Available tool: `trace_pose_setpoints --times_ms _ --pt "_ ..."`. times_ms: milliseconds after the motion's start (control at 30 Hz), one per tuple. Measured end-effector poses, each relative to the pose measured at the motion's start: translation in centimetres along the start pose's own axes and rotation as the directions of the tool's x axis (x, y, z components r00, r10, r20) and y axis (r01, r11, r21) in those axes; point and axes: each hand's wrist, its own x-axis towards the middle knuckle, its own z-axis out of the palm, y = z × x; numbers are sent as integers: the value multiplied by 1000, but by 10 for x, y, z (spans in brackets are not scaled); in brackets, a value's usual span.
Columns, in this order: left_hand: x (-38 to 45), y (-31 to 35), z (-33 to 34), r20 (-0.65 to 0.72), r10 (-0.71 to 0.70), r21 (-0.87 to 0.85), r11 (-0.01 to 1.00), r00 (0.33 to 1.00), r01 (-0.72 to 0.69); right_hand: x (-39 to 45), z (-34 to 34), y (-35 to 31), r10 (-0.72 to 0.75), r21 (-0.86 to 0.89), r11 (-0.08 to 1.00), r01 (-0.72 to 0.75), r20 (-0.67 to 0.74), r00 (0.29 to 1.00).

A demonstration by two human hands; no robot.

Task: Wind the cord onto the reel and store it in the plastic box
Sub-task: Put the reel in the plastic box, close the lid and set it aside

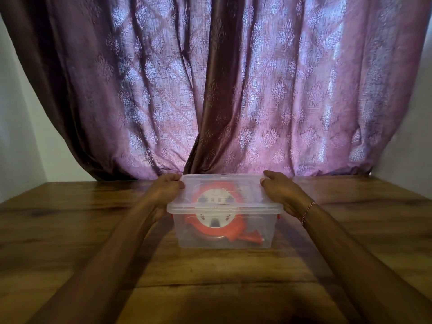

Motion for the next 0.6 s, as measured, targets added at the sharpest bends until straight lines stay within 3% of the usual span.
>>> trace_pose_setpoints --times_ms 100,267,367,467,600 --pt "5 -3 0 -4 -8 25 1000 1000 8 -3 -3 -1 8 -49 999 -5 55 998" --pt "10 -3 0 10 -21 51 999 1000 21 -4 -10 -16 28 -368 930 30 152 988" --pt "13 -6 1 8 -16 63 998 1000 15 0 -11 -17 33 -424 905 41 165 986" --pt "11 -6 4 -6 -16 54 998 1000 17 4 -14 -15 33 -394 918 37 171 985" --pt "7 -3 7 -34 -46 22 999 998 47 9 -12 -6 175 -98 982 -160 175 969"
